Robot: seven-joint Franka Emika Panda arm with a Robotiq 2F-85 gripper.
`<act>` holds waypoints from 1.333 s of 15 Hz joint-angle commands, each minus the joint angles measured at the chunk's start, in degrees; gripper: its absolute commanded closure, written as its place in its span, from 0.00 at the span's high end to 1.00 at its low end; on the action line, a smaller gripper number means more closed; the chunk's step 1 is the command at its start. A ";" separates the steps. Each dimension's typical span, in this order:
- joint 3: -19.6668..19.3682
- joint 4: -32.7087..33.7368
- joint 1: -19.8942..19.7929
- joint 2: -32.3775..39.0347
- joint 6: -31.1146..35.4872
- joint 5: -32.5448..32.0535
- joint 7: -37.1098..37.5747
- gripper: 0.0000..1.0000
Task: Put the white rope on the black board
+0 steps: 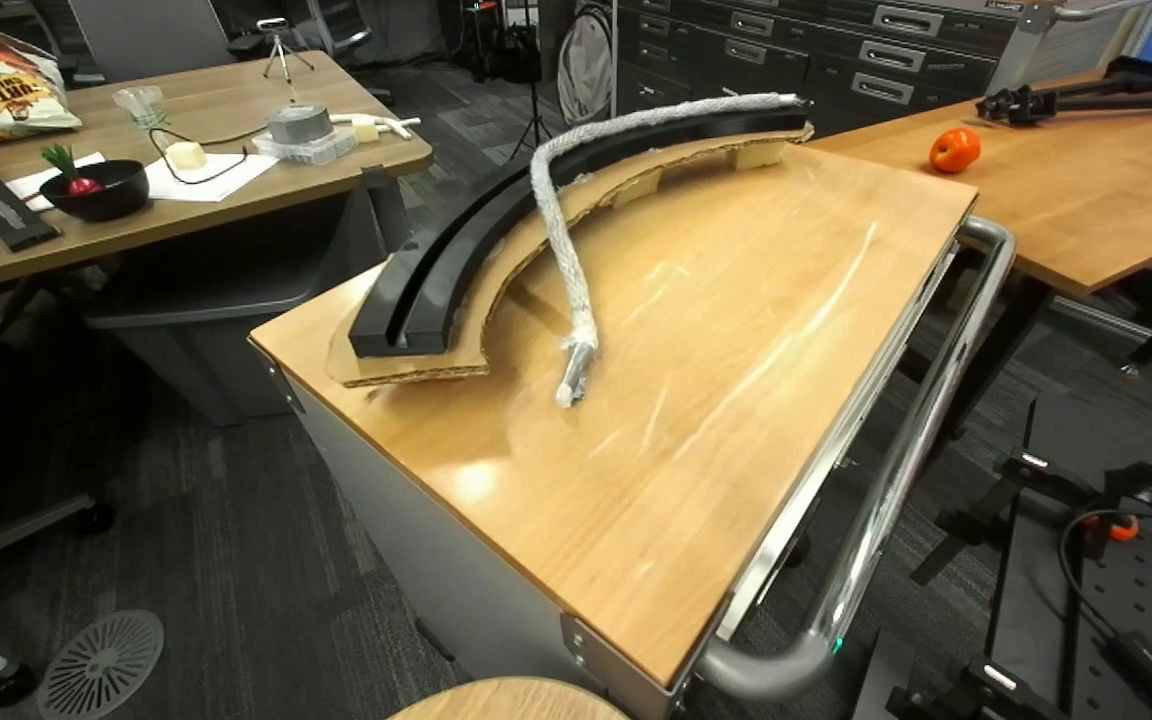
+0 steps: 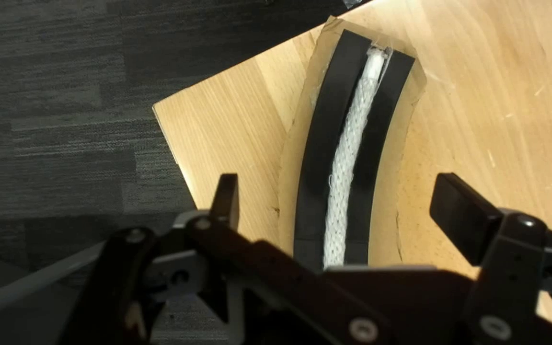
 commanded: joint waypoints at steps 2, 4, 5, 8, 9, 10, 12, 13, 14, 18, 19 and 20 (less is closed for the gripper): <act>-1.56 0.13 1.18 0.98 0.34 -1.04 2.06 1.00; -1.03 -1.99 1.51 -0.29 6.54 -1.97 1.95 1.00; -0.20 -2.54 1.49 -1.06 10.02 -1.22 0.63 1.00; 1.55 -4.30 2.59 -3.75 16.56 0.26 -1.34 1.00; 2.36 -4.96 3.07 -4.64 18.49 0.88 -2.12 1.00; 3.18 -5.65 3.41 -5.34 20.54 1.73 -3.10 1.00; 5.20 -7.54 4.01 -6.41 23.97 4.22 -5.99 1.00; 6.28 -8.84 4.04 -6.62 25.99 6.04 -7.69 1.00; 7.34 -10.68 4.02 -6.82 28.22 8.13 -9.46 1.00; 12.26 -21.49 3.30 -7.91 38.32 17.79 -19.07 1.00; 13.65 -24.72 2.92 -8.92 39.68 20.27 -22.53 1.00; 15.07 -27.15 2.42 -9.62 39.93 22.85 -26.51 1.00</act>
